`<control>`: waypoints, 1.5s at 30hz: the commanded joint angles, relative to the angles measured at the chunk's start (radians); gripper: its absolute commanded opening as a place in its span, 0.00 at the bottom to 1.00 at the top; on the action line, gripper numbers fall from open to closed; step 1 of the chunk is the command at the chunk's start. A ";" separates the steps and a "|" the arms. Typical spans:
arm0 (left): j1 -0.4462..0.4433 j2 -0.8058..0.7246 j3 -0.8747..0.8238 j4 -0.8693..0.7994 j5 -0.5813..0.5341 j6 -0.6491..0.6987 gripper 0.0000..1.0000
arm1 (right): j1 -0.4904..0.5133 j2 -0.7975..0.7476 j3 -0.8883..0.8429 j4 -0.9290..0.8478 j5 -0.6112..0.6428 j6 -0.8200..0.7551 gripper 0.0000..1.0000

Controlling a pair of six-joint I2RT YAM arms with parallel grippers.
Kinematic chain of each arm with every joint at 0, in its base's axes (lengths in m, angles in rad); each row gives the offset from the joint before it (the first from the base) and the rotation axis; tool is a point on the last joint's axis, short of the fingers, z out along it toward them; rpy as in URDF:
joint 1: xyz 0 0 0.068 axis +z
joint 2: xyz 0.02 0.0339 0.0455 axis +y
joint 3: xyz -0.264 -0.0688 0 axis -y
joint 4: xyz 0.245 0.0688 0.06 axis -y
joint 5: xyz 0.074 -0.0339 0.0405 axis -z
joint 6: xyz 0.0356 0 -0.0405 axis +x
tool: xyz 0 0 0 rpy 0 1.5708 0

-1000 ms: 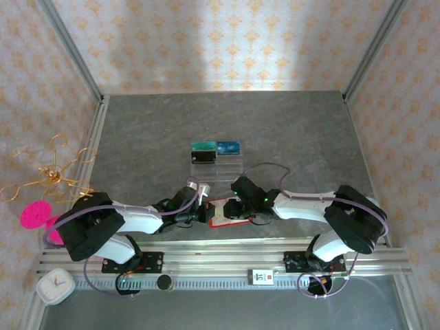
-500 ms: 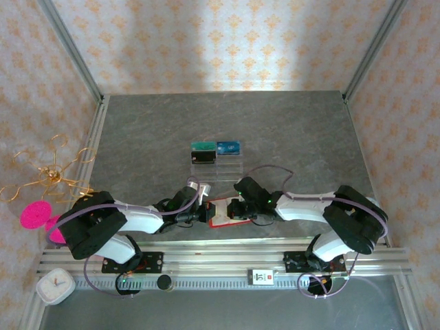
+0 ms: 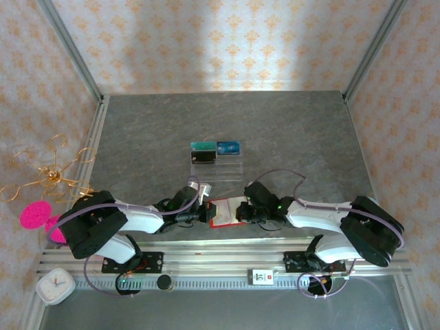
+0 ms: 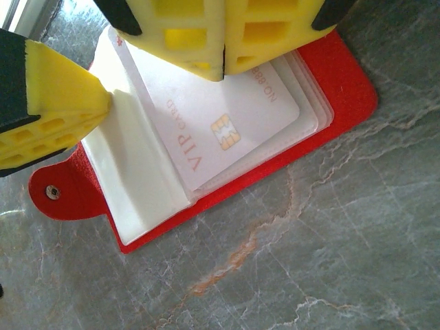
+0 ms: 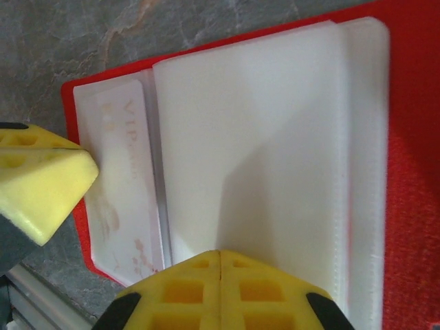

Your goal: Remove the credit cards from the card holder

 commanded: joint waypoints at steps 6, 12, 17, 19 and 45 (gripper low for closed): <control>0.004 0.045 -0.020 -0.138 -0.017 0.028 0.00 | 0.014 0.001 0.069 -0.012 -0.028 -0.061 0.19; 0.004 0.058 -0.025 -0.118 -0.009 0.024 0.00 | 0.016 0.052 0.078 0.020 -0.059 -0.065 0.19; 0.005 0.055 -0.027 -0.118 -0.007 0.025 0.00 | 0.019 0.084 0.085 0.036 -0.084 -0.072 0.20; 0.005 0.056 -0.028 -0.115 -0.007 0.025 0.00 | 0.020 0.090 0.087 0.035 -0.085 -0.075 0.20; 0.005 0.059 -0.041 -0.095 0.003 0.015 0.00 | 0.013 0.081 0.023 0.072 -0.073 0.010 0.00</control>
